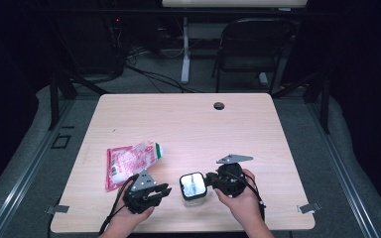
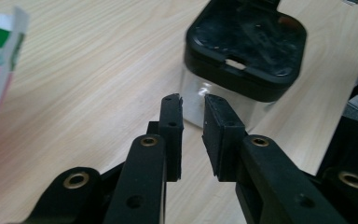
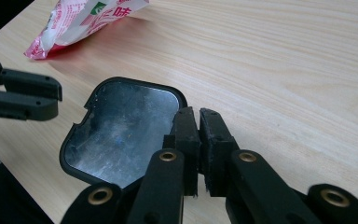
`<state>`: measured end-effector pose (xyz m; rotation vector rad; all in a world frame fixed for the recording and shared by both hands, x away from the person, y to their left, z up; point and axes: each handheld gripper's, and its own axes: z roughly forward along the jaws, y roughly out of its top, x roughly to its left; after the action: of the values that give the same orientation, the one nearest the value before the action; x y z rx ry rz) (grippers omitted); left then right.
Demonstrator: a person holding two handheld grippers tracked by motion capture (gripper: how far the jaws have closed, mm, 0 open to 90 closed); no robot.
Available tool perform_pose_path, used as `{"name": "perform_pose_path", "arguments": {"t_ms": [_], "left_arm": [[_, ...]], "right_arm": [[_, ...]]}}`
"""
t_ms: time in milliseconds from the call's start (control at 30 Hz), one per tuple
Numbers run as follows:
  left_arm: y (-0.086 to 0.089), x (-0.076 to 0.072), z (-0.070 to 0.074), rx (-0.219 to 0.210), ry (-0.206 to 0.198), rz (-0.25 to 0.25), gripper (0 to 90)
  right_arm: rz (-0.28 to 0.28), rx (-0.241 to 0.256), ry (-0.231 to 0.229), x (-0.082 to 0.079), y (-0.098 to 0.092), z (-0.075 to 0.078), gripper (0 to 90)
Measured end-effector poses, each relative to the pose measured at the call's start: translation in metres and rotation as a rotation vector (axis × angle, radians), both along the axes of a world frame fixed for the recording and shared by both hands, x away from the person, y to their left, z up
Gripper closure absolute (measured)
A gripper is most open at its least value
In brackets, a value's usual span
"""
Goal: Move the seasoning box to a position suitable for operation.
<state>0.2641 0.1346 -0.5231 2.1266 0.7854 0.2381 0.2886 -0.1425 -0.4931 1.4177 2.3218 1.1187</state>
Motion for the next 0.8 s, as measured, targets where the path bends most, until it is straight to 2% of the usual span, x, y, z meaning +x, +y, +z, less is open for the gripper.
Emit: {"name": "perform_pose_path", "arguments": {"t_ms": [33, 300, 467, 533, 600, 800], "left_arm": [[-0.002, -0.001, 0.0, -0.007, 0.004, -0.007, 81.5], [-0.011, -0.004, -0.003, -0.002, 0.028, -0.052, 88.7], [-0.018, -0.005, -0.002, 0.009, 0.027, -0.058, 89.4], [-0.02, -0.005, -0.002, -0.004, 0.035, -0.062, 89.4], [-0.022, -0.005, -0.001, 0.005, 0.026, -0.062, 89.4], [-0.026, -0.005, -0.004, 0.011, 0.04, -0.07, 89.5]], "right_arm": [[0.001, 0.009, -0.001, 0.0, -0.001, -0.001, 86.7], [-0.003, 0.017, -0.006, 0.0, -0.001, -0.001, 86.9], [-0.007, 0.021, -0.004, 0.0, -0.002, -0.002, 86.9], [-0.007, 0.019, -0.006, -0.001, -0.001, -0.002, 86.9], [-0.006, 0.014, -0.006, -0.001, -0.001, -0.001, 86.9], [-0.003, 0.011, -0.004, -0.001, -0.001, -0.001, 86.9]]}}
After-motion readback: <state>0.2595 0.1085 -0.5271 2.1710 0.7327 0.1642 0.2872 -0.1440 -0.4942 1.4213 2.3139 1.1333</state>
